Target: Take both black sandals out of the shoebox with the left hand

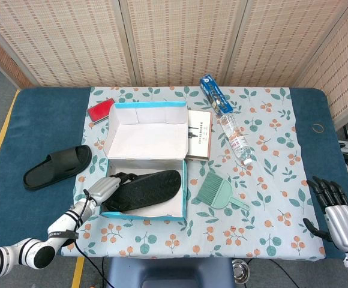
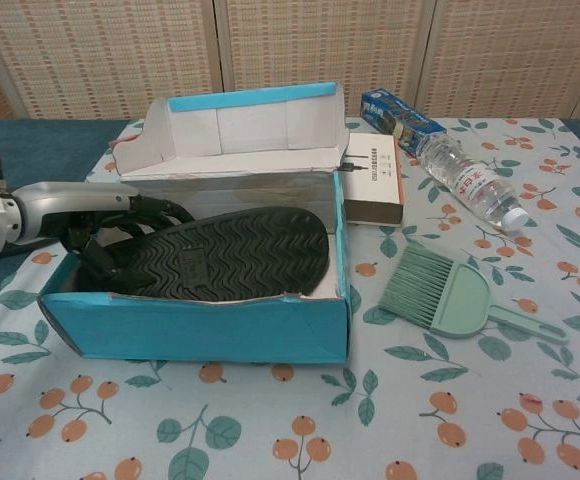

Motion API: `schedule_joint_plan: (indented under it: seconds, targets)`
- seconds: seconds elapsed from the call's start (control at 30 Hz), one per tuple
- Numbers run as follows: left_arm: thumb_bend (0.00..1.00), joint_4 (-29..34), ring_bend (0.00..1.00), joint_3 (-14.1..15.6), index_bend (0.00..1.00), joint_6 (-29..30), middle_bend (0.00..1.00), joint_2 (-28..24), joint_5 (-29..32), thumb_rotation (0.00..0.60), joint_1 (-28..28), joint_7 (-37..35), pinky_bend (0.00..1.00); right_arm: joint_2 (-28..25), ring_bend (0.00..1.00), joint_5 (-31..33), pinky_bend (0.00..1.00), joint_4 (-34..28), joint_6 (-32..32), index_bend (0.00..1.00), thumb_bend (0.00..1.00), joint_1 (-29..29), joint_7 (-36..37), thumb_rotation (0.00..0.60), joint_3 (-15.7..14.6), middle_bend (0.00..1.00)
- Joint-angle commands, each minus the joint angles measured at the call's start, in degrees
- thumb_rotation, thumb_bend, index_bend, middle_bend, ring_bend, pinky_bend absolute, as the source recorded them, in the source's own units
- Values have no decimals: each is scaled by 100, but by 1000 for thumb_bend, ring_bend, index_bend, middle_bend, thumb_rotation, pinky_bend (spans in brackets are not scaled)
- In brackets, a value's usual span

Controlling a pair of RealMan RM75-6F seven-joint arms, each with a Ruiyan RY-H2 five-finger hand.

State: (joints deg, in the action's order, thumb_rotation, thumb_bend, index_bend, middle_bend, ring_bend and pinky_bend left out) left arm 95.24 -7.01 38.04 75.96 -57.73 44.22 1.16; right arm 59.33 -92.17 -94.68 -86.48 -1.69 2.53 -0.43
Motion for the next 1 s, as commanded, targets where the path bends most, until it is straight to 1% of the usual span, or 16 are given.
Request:
schedule_joint_plan:
  seconds: [0.03,0.1,0.17,0.33,0.5,0.73,1.0]
  targets:
    - [359,172,207,88,312,-202,356,-133,451,600,223,203,212,0,0,9,0,1,-6,0,194,4,0,600,4,0]
    - [377,263,255,65,362,-320,431,-211,567,600,274,111,221,1,0,5,0,1,-7,0,194,5,-7,600,2,0]
    - [405,310,305,45,404,-323,488,-250,557,600,283,48,232,4,0,2,0,3,-17,0,195,8,-15,600,3,0]
    - [492,418,403,58,494,-190,586,-274,451,600,251,1,285,9,0,11,0,0,-29,0,197,14,-18,600,10,0]
    - [553,550,464,45,546,-38,644,-309,332,600,206,-59,350,5,0,4,0,-4,-39,0,196,21,-24,600,5,0]
    - [583,749,505,-33,589,247,685,-435,156,600,99,-175,399,0,0,-4,0,-1,-42,0,197,22,-12,600,4,0]
    - [603,1336,550,-136,630,831,727,-819,-301,600,-171,-267,450,7,0,-15,0,-4,-33,0,197,16,-27,600,0,0]
